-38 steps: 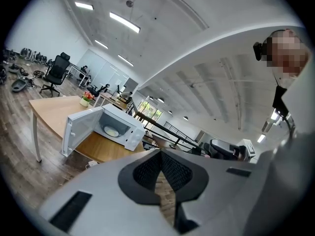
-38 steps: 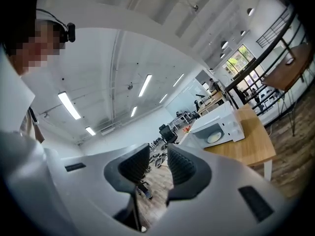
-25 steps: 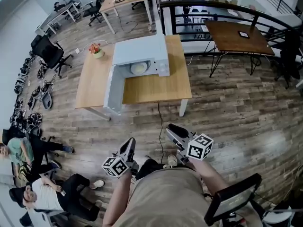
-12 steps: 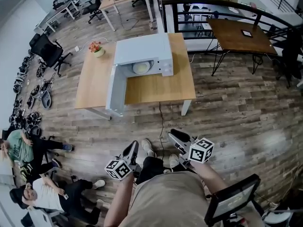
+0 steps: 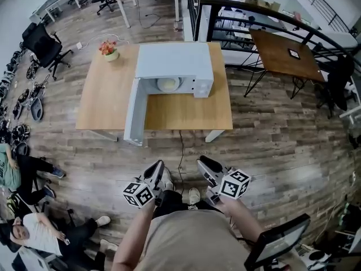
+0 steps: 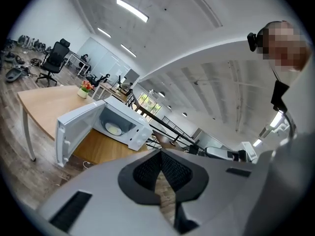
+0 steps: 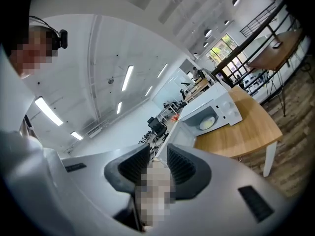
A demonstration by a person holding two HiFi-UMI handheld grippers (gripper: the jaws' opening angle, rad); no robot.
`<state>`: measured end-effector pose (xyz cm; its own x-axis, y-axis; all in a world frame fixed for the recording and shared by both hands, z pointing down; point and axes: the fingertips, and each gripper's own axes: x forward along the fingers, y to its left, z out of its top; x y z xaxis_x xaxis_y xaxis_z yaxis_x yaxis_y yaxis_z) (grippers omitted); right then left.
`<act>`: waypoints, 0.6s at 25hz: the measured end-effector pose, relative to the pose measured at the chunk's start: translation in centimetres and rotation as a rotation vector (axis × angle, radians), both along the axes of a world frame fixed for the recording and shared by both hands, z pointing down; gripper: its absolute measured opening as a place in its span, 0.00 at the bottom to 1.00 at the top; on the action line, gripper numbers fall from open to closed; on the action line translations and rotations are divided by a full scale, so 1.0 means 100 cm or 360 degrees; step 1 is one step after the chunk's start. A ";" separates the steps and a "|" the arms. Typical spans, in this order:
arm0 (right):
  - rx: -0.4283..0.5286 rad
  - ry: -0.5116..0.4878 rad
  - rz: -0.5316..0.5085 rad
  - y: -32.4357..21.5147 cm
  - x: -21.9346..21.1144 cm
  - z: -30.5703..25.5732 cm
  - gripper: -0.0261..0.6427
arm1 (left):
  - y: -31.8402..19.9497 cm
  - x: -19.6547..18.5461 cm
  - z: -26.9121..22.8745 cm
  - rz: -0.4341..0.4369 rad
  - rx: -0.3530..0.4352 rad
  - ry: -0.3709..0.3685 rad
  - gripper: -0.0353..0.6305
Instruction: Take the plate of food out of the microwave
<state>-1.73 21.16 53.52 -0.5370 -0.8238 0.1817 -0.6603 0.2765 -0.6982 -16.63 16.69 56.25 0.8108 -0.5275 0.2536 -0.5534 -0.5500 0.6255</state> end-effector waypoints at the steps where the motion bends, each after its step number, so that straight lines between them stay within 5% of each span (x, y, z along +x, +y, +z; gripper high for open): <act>1: 0.0000 0.0012 0.0001 -0.011 -0.003 -0.002 0.19 | -0.009 0.001 0.000 0.0021 0.0003 -0.0003 0.06; 8: 0.0004 0.0072 0.0078 -0.092 -0.016 -0.018 0.19 | -0.074 -0.006 0.001 0.0146 0.0032 -0.0022 0.06; 15: -0.0034 0.0086 0.0190 -0.139 -0.029 -0.019 0.19 | -0.133 -0.019 -0.008 0.0210 0.0004 0.0078 0.06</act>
